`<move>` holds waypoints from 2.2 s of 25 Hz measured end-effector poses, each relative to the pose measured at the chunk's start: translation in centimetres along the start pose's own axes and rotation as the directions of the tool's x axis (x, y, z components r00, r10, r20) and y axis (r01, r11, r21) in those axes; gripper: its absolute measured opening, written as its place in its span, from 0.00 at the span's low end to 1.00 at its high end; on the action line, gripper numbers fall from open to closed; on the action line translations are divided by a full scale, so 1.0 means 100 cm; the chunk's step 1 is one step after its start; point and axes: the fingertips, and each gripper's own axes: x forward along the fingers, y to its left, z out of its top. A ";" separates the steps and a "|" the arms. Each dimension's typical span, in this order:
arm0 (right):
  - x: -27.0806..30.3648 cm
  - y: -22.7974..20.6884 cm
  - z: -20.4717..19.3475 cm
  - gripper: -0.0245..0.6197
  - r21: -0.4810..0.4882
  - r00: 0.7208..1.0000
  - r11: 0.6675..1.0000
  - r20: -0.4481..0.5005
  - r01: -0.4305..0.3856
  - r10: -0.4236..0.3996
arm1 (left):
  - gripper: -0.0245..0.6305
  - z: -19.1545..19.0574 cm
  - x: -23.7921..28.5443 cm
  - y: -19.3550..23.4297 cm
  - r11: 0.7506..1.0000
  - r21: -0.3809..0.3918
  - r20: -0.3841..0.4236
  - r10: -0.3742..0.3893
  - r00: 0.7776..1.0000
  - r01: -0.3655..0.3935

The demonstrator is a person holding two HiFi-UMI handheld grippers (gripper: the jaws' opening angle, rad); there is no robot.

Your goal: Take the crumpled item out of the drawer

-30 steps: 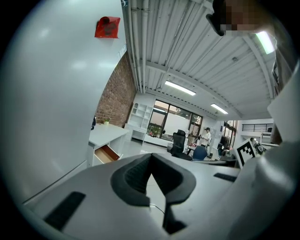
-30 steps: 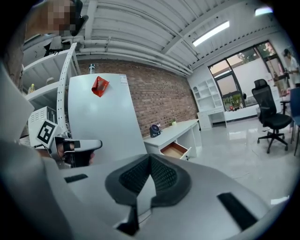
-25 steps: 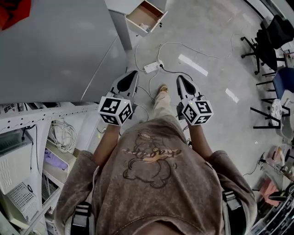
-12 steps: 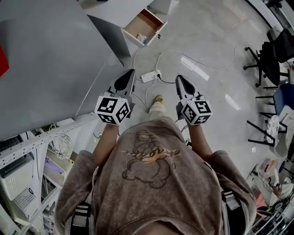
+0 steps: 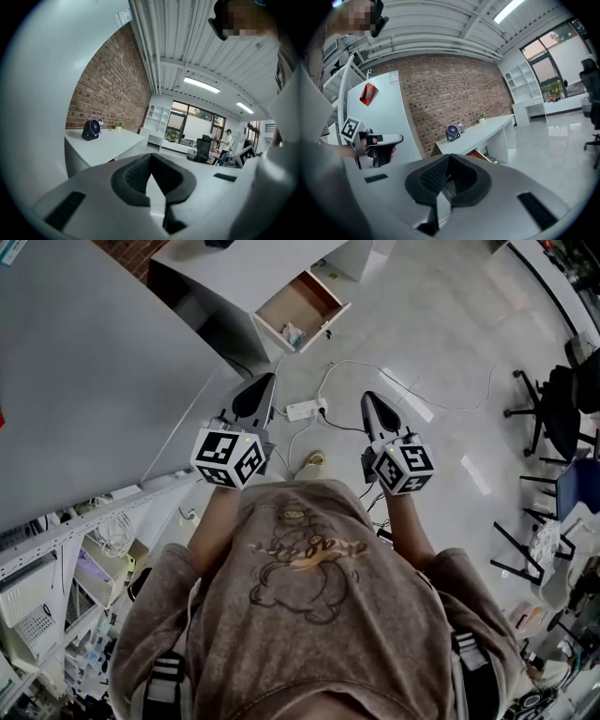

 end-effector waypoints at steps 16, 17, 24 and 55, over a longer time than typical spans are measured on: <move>0.053 -0.041 0.026 0.03 0.021 0.999 0.999 0.006 0.039 -0.039 | 0.05 0.023 0.080 0.037 0.999 0.029 -0.030 -0.030 0.999 0.031; 0.056 -0.044 0.029 0.03 0.023 0.999 0.999 0.010 0.049 -0.050 | 0.05 0.024 0.087 0.039 0.999 0.028 -0.034 -0.041 0.999 0.042; 0.088 -0.061 0.040 0.03 0.051 0.992 0.991 0.020 0.127 -0.129 | 0.05 0.033 0.136 0.063 0.993 0.030 -0.061 -0.109 0.992 0.111; 0.239 -0.125 -0.005 0.03 0.081 0.993 0.992 -0.081 0.098 -0.091 | 0.05 -0.045 0.254 0.161 0.997 -0.056 -0.156 -0.054 0.986 0.046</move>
